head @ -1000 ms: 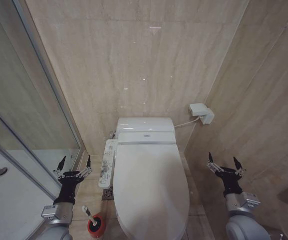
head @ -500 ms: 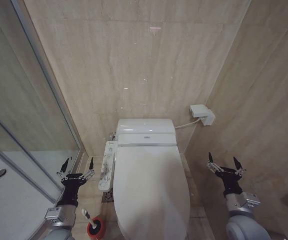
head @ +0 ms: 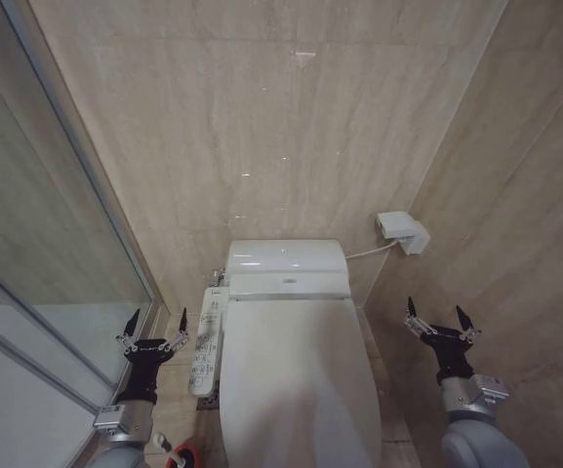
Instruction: Open the toilet lid, clean the toilet bowl with a toilet brush, close the toilet lid, and flush.
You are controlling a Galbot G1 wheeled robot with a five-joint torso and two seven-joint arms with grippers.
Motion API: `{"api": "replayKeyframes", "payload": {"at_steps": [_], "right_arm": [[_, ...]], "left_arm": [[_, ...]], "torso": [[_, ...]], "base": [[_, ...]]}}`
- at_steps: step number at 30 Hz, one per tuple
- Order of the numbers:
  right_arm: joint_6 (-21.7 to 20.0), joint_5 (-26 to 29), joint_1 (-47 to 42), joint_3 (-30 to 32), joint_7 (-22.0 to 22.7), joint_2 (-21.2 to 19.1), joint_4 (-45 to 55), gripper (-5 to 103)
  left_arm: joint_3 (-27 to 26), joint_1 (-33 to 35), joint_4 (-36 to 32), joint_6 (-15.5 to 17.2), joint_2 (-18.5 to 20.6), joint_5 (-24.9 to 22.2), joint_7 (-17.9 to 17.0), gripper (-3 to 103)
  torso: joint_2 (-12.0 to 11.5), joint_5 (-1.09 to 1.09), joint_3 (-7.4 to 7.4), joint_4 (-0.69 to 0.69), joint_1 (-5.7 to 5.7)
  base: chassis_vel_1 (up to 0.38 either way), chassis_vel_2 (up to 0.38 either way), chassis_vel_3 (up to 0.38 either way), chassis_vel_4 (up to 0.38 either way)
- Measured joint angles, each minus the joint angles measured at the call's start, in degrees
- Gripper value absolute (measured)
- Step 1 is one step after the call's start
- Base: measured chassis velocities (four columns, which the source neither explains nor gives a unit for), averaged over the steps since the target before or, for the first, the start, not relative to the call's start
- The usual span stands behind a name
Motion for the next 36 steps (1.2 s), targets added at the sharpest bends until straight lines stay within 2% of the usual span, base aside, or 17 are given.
{"api": "replayKeyframes", "payload": {"at_steps": [14, 24, 36], "right_arm": [[0.0, 0.0, 0.1, 0.0, 0.0, 0.0, 0.0, 100], [0.0, 0.0, 0.0, 0.0, 0.0, 0.0, 0.0, 100], [0.0, 0.0, 0.0, 0.0, 0.0, 0.0, 0.0, 100]], "left_arm": [[0.2, 0.5, -0.1, -0.4, 0.2, -0.1, 1.3, 100], [0.4, 0.1, 0.1, -0.5, 0.2, -0.1, 1.4, 100], [0.3, -0.4, 0.7, -0.5, 0.2, -0.2, 1.3, 100]], "torso": [[0.0, 0.00, 0.03, 0.03, 0.09], [0.0, 0.00, 0.01, -0.01, 0.01], [0.0, 0.00, 0.01, 0.01, 0.05]], "base": [[-0.070, 0.066, 0.057, -0.070], [0.002, 0.003, 0.006, -0.001], [-0.026, 0.032, 0.029, -0.027]]}}
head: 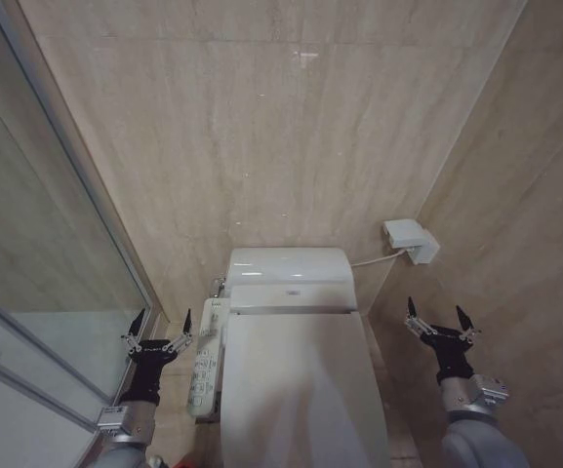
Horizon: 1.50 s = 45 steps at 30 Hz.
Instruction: Open the toilet lid, clean the toilet bowl with a toilet brush, close the toilet lid, and flush.
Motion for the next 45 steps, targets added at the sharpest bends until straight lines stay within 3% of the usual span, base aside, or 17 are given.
{"api": "replayKeyframes", "payload": {"at_steps": [10, 16, 26, 31, 32, 39, 40, 45], "right_arm": [[0.0, 0.0, 0.0, 0.0, 0.0, 0.0, 0.0, 100], [0.0, 0.0, 0.0, 0.0, 0.0, 0.0, 0.0, 100], [0.0, 0.0, 0.0, 0.0, 0.0, 0.0, 0.0, 100], [0.0, 0.0, 0.0, 0.0, 0.0, 0.0, 0.0, 100], [0.0, 0.0, 0.0, 0.0, 0.0, 0.0, 0.0, 100], [0.0, 0.0, 0.0, 0.0, 0.0, 0.0, 0.0, 100], [0.0, 0.0, 0.0, 0.0, 0.0, 0.0, 0.0, 100], [0.0, 0.0, 0.0, 0.0, 0.0, 0.0, 0.0, 100]], "left_arm": [[-0.3, -3.5, 3.9, 0.0, 1.8, -1.7, -0.3, 100], [1.0, -11.4, 14.1, -0.5, 6.6, -5.4, -0.2, 100], [6.0, -22.1, 23.6, 1.1, 13.9, -14.2, 3.5, 97], [7.6, -28.0, 30.1, -0.8, 17.5, -16.4, 6.6, 97], [7.9, -29.0, 31.5, -1.5, 17.8, -16.5, 7.2, 80], [11.8, -35.1, 38.6, -4.5, 19.4, -18.5, 10.2, 80], [13.2, -36.9, 40.5, -5.2, 19.5, -18.9, 11.0, 64], [18.3, -42.3, 45.8, -7.5, 20.0, -19.0, 14.1, 64]], "torso": [[0.0, -0.01, 0.00, 0.00, -0.02], [0.0, -0.01, 0.00, -0.01, -0.02], [0.0, -0.01, 0.00, -0.01, -0.01], [0.0, -0.01, 0.00, 0.00, -0.01], [0.0, -0.01, 0.00, 0.00, -0.01], [0.0, -0.01, 0.00, 0.00, -0.01], [0.0, -0.02, 0.00, 0.00, -0.01], [0.0, -0.01, 0.00, -0.02, -0.01]], "base": [[-0.014, 0.019, 0.021, -0.017], [0.000, 0.000, 0.000, 0.000], [0.000, 0.000, 0.000, 0.000], [0.000, 0.000, 0.000, 0.000], [0.000, 0.000, 0.000, 0.000], [0.000, 0.000, 0.000, 0.000], [0.000, 0.000, 0.000, 0.000], [0.000, 0.000, 0.000, 0.000]]}}
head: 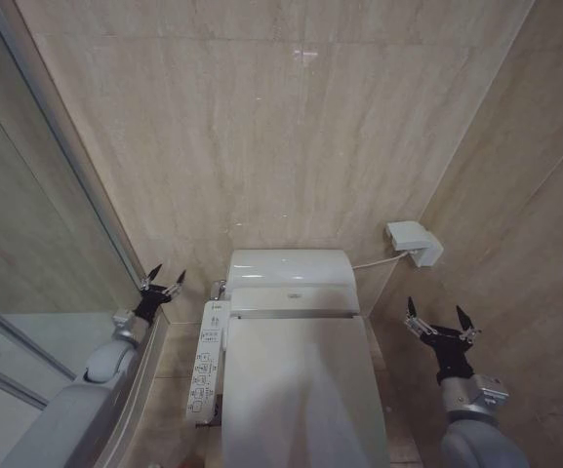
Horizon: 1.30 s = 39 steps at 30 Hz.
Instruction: Open the toilet lid, clean the toilet bowl with a toilet brush, close the toilet lid, and flush.
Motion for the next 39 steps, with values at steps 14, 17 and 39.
{"api": "replayKeyframes", "payload": {"at_steps": [14, 17, 39], "right_arm": [[0.0, 0.0, 0.0, 0.0, 0.0, 0.0, 0.0, 100], [0.0, 0.0, 0.0, 0.0, 0.0, 0.0, 0.0, 100], [0.0, 0.0, 0.0, 0.0, 0.0, 0.0, 0.0, 100]], "left_arm": [[6.6, -6.2, 9.5, -5.8, -1.5, 4.3, 8.2, 70], [7.1, -6.6, 10.6, -6.2, -1.5, 4.5, 8.4, 43], [8.6, -11.2, 18.7, -12.0, -4.0, 12.5, 16.2, 0]], "torso": [[0.0, 0.00, 0.00, 0.02, 0.00], [0.0, 0.01, 0.00, 0.02, -0.01], [0.0, 0.01, 0.00, 0.01, 0.00]], "base": [[0.000, 0.000, 0.000, 0.000], [0.000, 0.000, 0.000, 0.000], [0.000, 0.000, 0.000, 0.000]]}}
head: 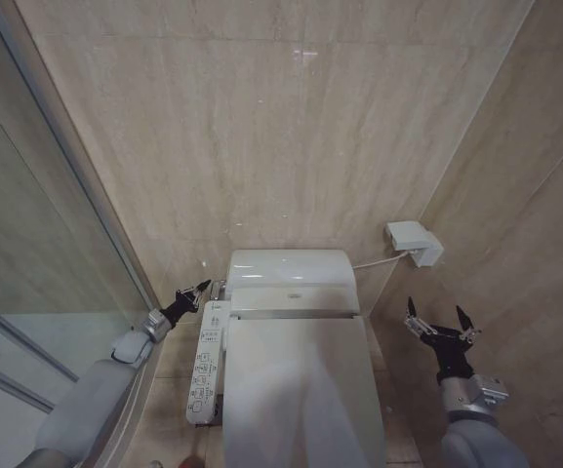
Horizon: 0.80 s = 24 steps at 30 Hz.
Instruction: Open the toilet lid, clean the toilet bowl with a toilet brush, close the toilet lid, and flush.
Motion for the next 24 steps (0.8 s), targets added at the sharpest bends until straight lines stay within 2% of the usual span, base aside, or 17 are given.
{"api": "replayKeyframes", "payload": {"at_steps": [8, 24], "right_arm": [[0.0, 0.0, 0.0, 0.0, 0.0, 0.0, 0.0, 100], [0.0, 0.0, 0.0, 0.0, 0.0, 0.0, 0.0, 100]], "left_arm": [[0.6, -0.3, 0.7, -1.8, -0.2, -0.2, 1.8, 0], [-0.3, 1.6, 0.5, -2.8, 0.1, -0.7, 4.2, 0]], "torso": [[0.0, 0.00, 0.00, 0.00, 0.00], [0.0, 0.02, -0.01, 0.01, -0.01]], "base": [[0.000, 0.000, 0.000, 0.000], [0.000, 0.000, 0.000, 0.000]]}}
